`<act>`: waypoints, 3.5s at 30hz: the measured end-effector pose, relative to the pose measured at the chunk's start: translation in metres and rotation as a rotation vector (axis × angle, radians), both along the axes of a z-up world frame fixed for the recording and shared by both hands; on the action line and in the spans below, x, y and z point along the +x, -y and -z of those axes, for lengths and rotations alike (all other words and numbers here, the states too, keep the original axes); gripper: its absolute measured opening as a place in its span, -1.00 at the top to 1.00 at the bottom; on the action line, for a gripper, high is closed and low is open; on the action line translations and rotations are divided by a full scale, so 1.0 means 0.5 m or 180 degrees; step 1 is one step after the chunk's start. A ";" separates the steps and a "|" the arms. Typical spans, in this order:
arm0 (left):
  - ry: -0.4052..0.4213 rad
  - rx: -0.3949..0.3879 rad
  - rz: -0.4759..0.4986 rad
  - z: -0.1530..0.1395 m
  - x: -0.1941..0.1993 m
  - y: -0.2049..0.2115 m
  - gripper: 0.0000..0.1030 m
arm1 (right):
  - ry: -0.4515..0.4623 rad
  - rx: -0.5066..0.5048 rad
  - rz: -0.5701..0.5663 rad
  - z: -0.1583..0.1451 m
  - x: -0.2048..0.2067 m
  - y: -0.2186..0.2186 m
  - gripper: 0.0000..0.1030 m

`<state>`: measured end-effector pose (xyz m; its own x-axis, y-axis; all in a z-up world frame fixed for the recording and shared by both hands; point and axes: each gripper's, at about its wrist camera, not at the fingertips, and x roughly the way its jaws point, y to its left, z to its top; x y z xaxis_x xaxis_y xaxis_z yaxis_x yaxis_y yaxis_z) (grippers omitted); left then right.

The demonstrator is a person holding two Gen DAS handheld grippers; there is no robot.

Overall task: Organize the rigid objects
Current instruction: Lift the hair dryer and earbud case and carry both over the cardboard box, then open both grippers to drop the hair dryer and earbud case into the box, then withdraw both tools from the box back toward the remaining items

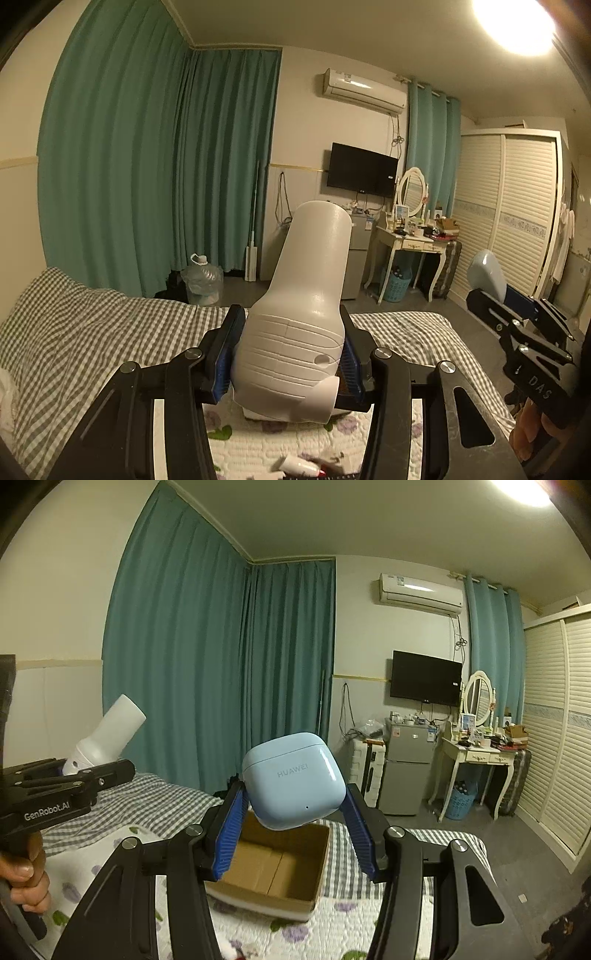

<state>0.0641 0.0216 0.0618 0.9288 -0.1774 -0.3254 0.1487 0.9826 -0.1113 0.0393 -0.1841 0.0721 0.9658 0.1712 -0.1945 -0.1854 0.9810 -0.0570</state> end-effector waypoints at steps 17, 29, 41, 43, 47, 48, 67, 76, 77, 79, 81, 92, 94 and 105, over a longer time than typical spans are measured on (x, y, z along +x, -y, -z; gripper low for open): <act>-0.0320 0.0203 0.0044 0.138 0.219 0.034 0.05 | -0.0168 -0.0265 -0.0265 0.125 0.247 -0.023 -0.02; -0.0977 0.0470 0.0264 0.332 0.343 0.094 0.05 | -0.1083 -0.0373 -0.0417 0.356 0.417 -0.060 -0.02; -0.1134 0.0619 0.0343 0.372 0.386 0.119 0.01 | -0.1635 -0.0584 -0.0179 0.458 0.489 -0.055 -0.02; -0.1152 0.0604 0.0327 0.372 0.391 0.119 0.00 | -0.1635 -0.0599 -0.0175 0.462 0.485 -0.059 -0.02; -0.1159 0.0546 0.0289 0.359 0.396 0.110 -0.11 | -0.1545 -0.0730 -0.0129 0.452 0.477 -0.064 -0.11; -0.1151 0.0512 0.0272 0.352 0.394 0.106 -0.11 | -0.1528 -0.0726 -0.0128 0.449 0.467 -0.068 -0.17; -0.0371 0.0256 -0.0023 0.099 0.251 0.038 -0.20 | -0.0691 -0.0154 0.0076 0.205 0.338 -0.033 -0.51; -0.0022 0.0172 -0.0029 0.008 0.152 0.012 -0.23 | -0.0232 0.0055 0.0043 0.085 0.231 -0.036 -0.75; -0.0002 0.0168 -0.0024 0.004 0.143 0.009 -0.23 | -0.0179 0.0056 0.0035 0.075 0.216 -0.036 -0.77; 0.0008 0.0136 -0.0023 0.001 0.128 0.002 -0.24 | -0.0073 0.0042 0.0027 0.061 0.185 -0.038 -0.83; -0.0001 0.0111 -0.0045 -0.002 0.121 -0.005 -0.24 | 0.0024 -0.0003 0.0030 0.049 0.158 -0.044 -0.85; -0.0031 0.0237 -0.0104 0.024 0.081 -0.022 -0.25 | 0.0127 -0.0177 0.0043 0.060 0.059 -0.039 -1.00; -0.0076 0.0250 -0.0083 0.045 0.080 -0.025 -0.25 | 0.0056 -0.0200 0.0071 0.076 0.050 -0.033 -1.00; -0.0223 0.0355 -0.0030 0.135 0.064 -0.030 -0.25 | -0.0132 -0.0208 0.0115 0.142 0.051 -0.018 -1.00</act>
